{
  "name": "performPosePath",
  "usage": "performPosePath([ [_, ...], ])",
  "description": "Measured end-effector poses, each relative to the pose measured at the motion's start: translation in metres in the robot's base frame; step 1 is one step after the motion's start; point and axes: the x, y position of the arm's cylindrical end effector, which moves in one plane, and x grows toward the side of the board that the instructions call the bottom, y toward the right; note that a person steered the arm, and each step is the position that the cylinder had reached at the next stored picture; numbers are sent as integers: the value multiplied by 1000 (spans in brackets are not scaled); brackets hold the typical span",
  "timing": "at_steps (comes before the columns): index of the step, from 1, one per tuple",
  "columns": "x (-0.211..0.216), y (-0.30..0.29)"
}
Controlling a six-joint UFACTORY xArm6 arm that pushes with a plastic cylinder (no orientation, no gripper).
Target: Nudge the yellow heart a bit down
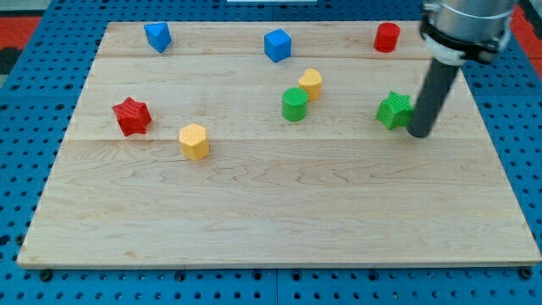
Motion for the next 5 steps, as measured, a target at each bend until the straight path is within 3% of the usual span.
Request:
performPosePath([
  [2, 59, -60],
  [5, 71, -101],
])
